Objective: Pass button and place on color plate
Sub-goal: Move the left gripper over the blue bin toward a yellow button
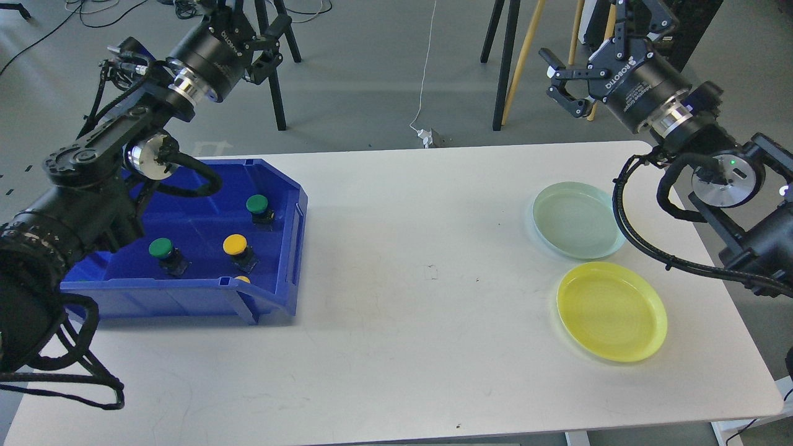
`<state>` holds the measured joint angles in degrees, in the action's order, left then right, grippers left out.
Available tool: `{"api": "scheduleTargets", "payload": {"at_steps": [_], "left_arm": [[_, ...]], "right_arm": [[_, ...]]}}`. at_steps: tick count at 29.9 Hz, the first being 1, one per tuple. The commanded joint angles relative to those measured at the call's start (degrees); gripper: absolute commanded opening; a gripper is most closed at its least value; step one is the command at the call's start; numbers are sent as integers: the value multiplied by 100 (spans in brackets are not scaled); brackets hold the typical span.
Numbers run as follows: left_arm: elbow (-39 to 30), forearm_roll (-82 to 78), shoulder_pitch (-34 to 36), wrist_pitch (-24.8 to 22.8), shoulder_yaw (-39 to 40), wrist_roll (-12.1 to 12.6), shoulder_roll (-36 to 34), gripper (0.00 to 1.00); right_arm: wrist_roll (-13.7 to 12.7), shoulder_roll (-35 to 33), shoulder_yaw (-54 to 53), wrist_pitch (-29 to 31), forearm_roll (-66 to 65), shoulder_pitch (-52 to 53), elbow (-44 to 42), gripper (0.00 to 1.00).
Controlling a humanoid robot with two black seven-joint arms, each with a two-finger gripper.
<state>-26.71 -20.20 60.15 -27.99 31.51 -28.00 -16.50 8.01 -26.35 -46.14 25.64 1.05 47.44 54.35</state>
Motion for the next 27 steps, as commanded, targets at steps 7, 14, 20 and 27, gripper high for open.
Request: {"api": "scheduleTargets", "payload": {"at_steps": [7, 14, 20, 27], "left_arm": [[43, 25, -12, -1, 65, 0, 59, 100], [-1421, 500, -434, -1, 478, 0, -316, 100], [-3058, -1149, -22, -1, 59, 0, -2082, 99], [-3165, -3863, 1770, -1, -3138, 0, -3069, 99]], "right_arm": [[60, 69, -61, -59, 106, -86, -3, 100], [86, 323, -88, -903, 141, -59, -188, 100], [60, 271, -79, -929, 150, -94, -188, 100], [60, 183, -88, -903, 159, -419, -82, 100]]}}
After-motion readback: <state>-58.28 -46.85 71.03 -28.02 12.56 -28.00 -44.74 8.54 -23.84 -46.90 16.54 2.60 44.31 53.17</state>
